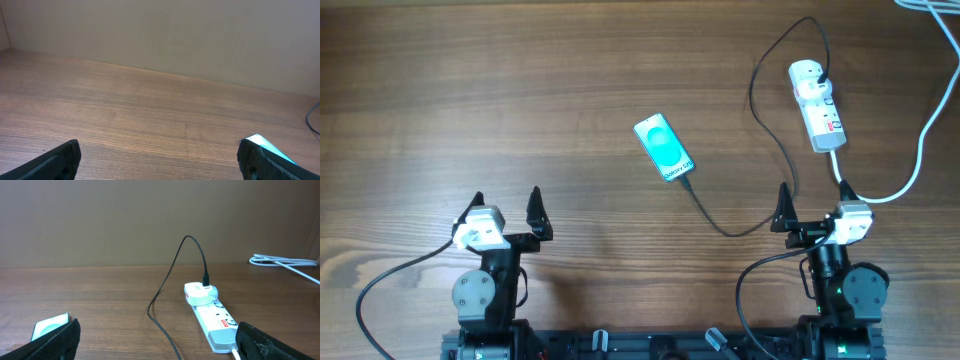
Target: Plug charger to phone and switch on socket
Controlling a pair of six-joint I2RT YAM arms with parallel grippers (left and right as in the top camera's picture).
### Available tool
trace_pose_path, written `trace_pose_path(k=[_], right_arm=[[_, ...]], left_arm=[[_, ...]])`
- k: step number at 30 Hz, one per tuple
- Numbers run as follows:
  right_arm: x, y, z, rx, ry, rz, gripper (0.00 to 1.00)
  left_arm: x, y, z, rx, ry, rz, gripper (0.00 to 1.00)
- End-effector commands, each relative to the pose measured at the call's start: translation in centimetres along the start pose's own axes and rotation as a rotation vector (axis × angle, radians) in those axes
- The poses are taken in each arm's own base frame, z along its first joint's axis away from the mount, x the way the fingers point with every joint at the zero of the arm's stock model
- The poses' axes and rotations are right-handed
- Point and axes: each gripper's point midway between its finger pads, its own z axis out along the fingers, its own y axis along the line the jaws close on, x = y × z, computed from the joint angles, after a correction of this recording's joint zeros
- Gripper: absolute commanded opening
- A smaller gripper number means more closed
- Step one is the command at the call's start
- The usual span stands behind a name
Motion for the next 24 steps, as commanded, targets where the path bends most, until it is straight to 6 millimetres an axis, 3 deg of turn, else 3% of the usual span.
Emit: trace_pose_path(k=[1,24], right_arm=[[-0.28,-0.05,-0.07,0.005,-0.014,-0.014,1.0],[-0.28,-0.04,-0.07,0.005,-0.014,-0.015,1.0]], left_arm=[[0.03,-0.09,-0.02,0.009,-0.003,0.019,1.0],[0.03,-0.09,-0.02,0.009,-0.003,0.019,1.0]])
